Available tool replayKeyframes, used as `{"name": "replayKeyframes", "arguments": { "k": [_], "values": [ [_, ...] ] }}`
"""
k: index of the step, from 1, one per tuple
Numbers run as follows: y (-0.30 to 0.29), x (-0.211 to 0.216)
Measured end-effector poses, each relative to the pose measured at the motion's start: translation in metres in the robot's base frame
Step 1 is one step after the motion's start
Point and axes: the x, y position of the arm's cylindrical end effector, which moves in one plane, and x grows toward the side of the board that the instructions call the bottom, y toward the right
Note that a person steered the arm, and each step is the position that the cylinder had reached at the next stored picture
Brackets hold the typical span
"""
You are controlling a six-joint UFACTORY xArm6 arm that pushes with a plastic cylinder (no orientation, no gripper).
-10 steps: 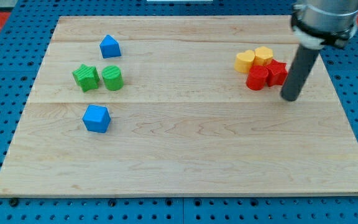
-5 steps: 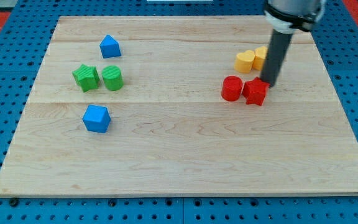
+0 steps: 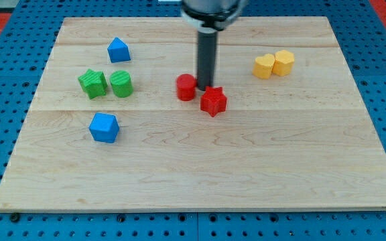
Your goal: Arrange the red blocks at the center of the board
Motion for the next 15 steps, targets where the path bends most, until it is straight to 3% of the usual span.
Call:
{"name": "replayKeyframes", "arguments": {
  "k": [2,3,4,6,8,9,10,11,12,14,15],
  "values": [
    [-0.034,0.034],
    [-0.022,0.053],
    [-0.043,0.055],
    [-0.025,0.028],
    [-0.005,0.087],
    [0.039,0.077],
    [0.038,0.041],
    [0.052,0.041],
    [0.026,0.079],
    [-0.083,0.049],
    [-0.082,0.034]
  ]
}}
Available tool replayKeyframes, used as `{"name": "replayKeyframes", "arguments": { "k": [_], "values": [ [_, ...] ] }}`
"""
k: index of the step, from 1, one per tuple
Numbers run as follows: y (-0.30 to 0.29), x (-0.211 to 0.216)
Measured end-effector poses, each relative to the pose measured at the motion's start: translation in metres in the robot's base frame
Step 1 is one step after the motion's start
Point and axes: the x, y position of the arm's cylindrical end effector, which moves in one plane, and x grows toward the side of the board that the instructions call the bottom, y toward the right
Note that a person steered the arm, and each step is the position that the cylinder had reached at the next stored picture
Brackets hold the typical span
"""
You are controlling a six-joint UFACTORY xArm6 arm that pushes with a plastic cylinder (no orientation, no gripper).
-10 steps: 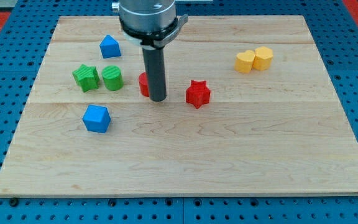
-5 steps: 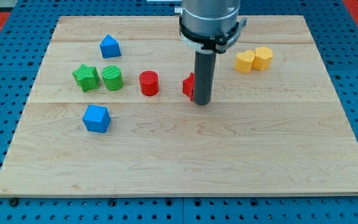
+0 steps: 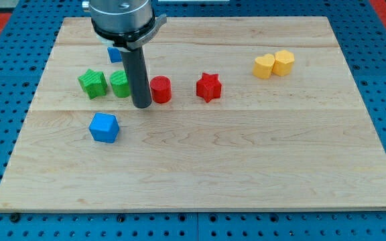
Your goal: Arrange the red blocks at the center of the board
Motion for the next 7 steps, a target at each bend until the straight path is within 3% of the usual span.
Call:
{"name": "replayKeyframes", "arguments": {
  "k": [1,2,3,4,5,7],
  "values": [
    [0.026,-0.001],
    [-0.006,0.02],
    [-0.023,0.083],
    [-0.056,0.118],
    [-0.115,0.115],
    [-0.115,0.105]
  ]
}}
